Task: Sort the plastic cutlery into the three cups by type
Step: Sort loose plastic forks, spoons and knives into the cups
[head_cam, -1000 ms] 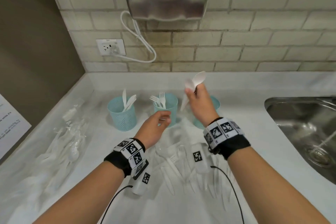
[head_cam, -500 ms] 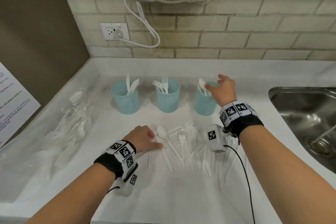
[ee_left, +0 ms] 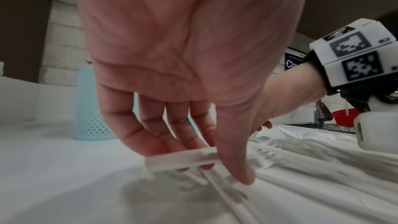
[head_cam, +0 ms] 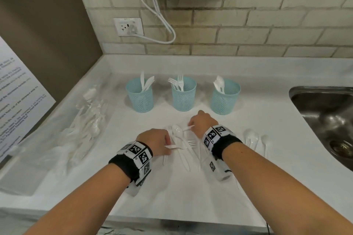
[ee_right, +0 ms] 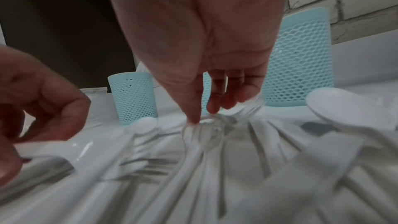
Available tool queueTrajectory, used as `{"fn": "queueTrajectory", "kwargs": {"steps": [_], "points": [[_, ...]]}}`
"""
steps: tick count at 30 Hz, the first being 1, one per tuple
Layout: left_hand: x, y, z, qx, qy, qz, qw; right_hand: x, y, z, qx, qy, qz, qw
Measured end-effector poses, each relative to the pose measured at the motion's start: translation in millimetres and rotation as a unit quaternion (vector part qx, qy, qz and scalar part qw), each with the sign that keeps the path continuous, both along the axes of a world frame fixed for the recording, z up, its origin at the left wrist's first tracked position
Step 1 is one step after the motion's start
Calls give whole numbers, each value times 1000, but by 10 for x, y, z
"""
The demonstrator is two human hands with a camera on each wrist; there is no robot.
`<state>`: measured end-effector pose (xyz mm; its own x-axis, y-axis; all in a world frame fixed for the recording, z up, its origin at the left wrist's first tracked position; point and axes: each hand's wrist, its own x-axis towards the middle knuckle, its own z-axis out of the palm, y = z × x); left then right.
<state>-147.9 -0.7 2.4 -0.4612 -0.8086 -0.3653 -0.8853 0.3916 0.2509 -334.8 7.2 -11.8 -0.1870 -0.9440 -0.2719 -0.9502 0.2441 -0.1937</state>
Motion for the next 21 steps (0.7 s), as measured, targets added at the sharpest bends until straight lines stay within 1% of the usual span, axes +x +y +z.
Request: {"fn": "queueTrajectory", "kwargs": {"steps": [3,6,8,10,12,15,18,19,21], "points": [[28,14,91,-18,-7,-15,1000,5,7,21,-54,25,-14,998],[76,11,168,-3,-20,-24,1000,-26,35,84,-111,39,-27,993],[106,11,204,-1,-26,-35,999,-47,63,140,-145,45,-19,988],[129,16,228,-11,-24,-49,998,-39,101,176,-183,28,-5,983],[152,21,249,-23,-20,-58,998,6,155,200,-225,-10,2,974],[210,20,301,-37,-25,-49,998,43,236,229,-284,-29,-9,958],[291,1,340,-73,-1,3,997,37,303,246,-286,-19,-20,958],[314,-13,332,-74,12,23,997,51,322,241,-272,-14,-13,962],[335,-25,280,-46,29,47,997,127,369,208,-237,-24,13,971]]}}
